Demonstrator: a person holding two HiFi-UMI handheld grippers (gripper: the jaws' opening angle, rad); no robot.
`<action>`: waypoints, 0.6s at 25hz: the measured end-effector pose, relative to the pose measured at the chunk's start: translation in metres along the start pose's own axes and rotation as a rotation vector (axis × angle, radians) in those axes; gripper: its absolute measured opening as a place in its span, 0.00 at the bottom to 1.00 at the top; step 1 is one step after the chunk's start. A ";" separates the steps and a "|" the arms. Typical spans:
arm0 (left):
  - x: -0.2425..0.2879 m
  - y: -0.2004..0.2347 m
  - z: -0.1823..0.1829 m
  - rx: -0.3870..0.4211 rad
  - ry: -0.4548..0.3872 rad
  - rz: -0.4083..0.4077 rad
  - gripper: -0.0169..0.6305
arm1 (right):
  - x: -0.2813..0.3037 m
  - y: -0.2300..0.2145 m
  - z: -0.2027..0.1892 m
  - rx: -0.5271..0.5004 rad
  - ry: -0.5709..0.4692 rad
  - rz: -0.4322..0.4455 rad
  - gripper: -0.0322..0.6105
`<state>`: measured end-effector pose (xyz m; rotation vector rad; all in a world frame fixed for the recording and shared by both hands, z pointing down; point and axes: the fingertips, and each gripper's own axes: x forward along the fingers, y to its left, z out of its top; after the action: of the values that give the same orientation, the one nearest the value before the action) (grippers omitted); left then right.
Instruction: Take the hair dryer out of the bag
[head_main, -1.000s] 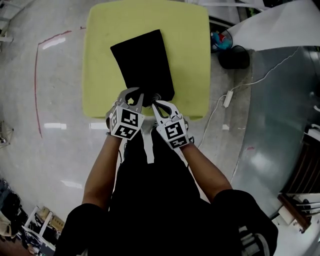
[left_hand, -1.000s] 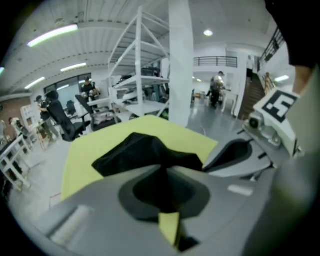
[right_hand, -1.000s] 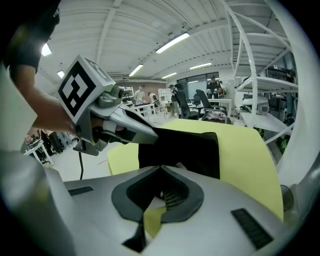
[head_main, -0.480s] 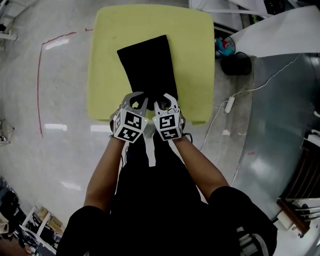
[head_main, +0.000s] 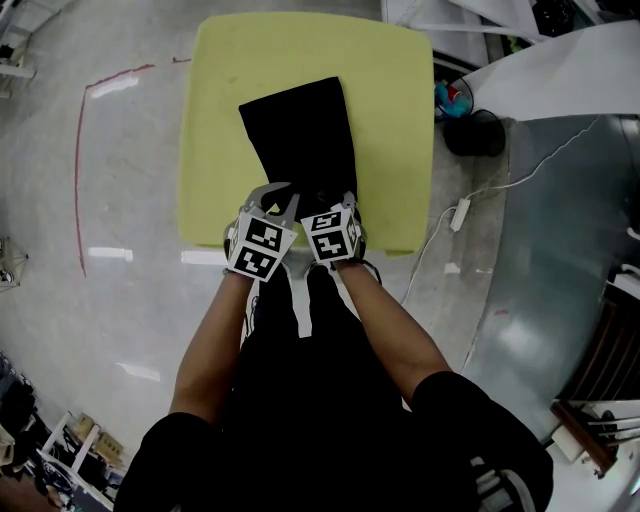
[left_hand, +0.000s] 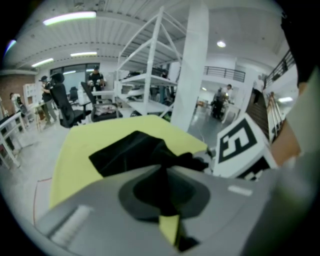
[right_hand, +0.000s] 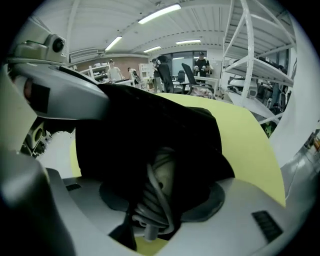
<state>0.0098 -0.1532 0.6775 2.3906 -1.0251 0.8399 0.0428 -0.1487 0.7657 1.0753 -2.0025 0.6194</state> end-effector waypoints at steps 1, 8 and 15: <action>0.000 0.001 0.001 -0.003 -0.002 -0.003 0.05 | 0.003 0.000 0.000 0.000 0.015 0.001 0.37; -0.001 0.003 0.003 -0.015 -0.011 -0.020 0.05 | 0.020 0.000 -0.003 0.008 0.090 0.000 0.37; -0.001 0.002 0.000 -0.018 -0.013 -0.029 0.05 | 0.019 -0.009 -0.002 0.071 0.068 0.004 0.33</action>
<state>0.0080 -0.1539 0.6767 2.3934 -0.9964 0.8030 0.0442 -0.1607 0.7827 1.0781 -1.9369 0.7245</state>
